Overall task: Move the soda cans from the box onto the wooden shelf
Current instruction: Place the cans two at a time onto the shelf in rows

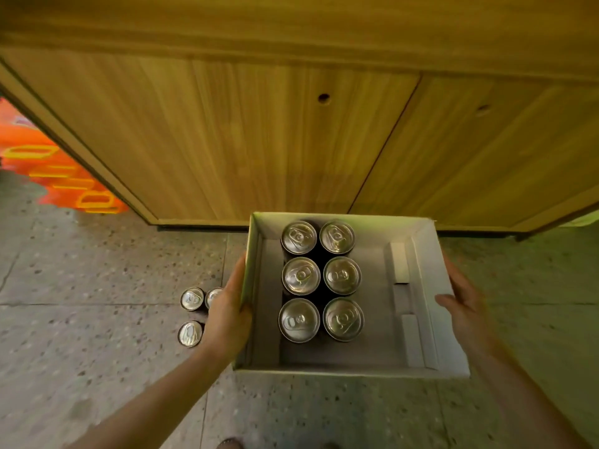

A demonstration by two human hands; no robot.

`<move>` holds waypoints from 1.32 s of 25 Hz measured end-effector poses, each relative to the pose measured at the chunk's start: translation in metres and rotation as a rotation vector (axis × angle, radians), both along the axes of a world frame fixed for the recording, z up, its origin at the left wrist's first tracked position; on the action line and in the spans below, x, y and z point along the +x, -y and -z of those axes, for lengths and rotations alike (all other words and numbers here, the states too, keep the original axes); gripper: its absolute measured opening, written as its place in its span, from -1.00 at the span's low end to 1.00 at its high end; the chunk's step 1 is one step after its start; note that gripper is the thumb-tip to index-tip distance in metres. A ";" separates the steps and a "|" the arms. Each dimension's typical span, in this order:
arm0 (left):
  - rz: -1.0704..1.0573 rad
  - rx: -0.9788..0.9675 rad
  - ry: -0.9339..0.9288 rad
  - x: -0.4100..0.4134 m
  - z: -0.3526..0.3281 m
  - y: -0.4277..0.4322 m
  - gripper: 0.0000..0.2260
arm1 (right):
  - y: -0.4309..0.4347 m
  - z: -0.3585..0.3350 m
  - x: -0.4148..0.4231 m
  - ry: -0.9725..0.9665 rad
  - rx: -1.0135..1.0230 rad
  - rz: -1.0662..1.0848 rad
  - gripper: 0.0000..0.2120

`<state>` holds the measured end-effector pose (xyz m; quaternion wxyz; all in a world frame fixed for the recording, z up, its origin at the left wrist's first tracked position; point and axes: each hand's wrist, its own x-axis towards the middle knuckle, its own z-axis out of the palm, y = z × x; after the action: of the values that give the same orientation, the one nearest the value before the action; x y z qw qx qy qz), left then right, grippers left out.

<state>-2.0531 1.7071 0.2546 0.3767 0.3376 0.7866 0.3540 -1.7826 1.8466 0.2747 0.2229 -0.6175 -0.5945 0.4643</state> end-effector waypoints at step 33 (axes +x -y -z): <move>0.044 0.295 -0.319 0.014 0.239 0.015 -0.37 | 0.008 0.254 -0.048 0.078 0.394 -0.177 -0.62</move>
<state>-2.0390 1.6925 0.0161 0.2014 0.4580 0.7684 0.3990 -1.8304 1.8390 0.0210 0.2746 -0.5248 -0.7338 0.3327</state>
